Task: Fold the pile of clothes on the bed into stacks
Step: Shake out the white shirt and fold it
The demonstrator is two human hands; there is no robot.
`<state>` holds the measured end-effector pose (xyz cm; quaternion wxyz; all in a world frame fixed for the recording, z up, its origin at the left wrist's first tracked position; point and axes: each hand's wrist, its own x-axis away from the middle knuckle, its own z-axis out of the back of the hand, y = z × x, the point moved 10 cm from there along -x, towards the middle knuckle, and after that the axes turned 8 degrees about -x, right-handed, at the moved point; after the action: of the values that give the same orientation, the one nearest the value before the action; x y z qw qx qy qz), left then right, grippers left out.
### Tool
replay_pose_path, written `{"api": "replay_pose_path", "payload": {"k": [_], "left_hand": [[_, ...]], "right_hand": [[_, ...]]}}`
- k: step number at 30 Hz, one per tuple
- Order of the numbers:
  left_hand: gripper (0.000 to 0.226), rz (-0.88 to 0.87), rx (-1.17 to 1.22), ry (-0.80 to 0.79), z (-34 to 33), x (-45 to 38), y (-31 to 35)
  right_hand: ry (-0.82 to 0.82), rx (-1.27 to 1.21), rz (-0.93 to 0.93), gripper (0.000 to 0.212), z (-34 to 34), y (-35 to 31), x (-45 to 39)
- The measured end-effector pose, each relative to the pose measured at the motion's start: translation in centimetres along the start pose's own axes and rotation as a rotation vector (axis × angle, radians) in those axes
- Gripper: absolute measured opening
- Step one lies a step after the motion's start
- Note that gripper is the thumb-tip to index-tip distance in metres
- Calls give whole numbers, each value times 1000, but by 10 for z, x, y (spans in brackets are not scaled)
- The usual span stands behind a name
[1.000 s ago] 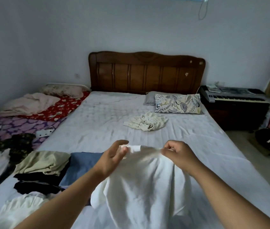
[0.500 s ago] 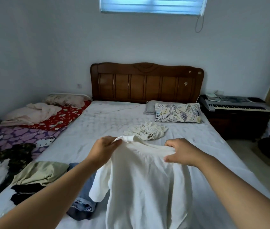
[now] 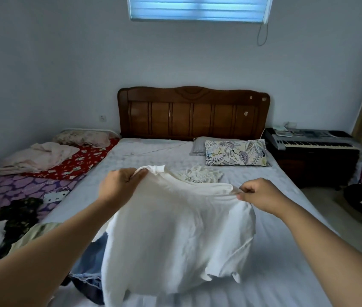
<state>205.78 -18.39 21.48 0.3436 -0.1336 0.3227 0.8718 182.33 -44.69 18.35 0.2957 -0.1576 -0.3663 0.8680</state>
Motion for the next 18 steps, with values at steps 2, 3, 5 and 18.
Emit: {"api": "replay_pose_path", "payload": {"k": [2, 3, 5, 18], "left_hand": [[55, -40, -124, 31, 4, -7, 8], [55, -50, -133, 25, 2, -11, 9], [57, -55, -100, -2, -4, -18, 9], [36, -294, -197, -116, -40, -44, 9]], "right_hand": [[37, -16, 15, 19, 6, -5, -3], [43, -62, 2, 14, 7, -4, -5], [29, -183, -55, 9, 5, 1, -6], [87, -9, -122, 14, 34, 27, -26]]}}
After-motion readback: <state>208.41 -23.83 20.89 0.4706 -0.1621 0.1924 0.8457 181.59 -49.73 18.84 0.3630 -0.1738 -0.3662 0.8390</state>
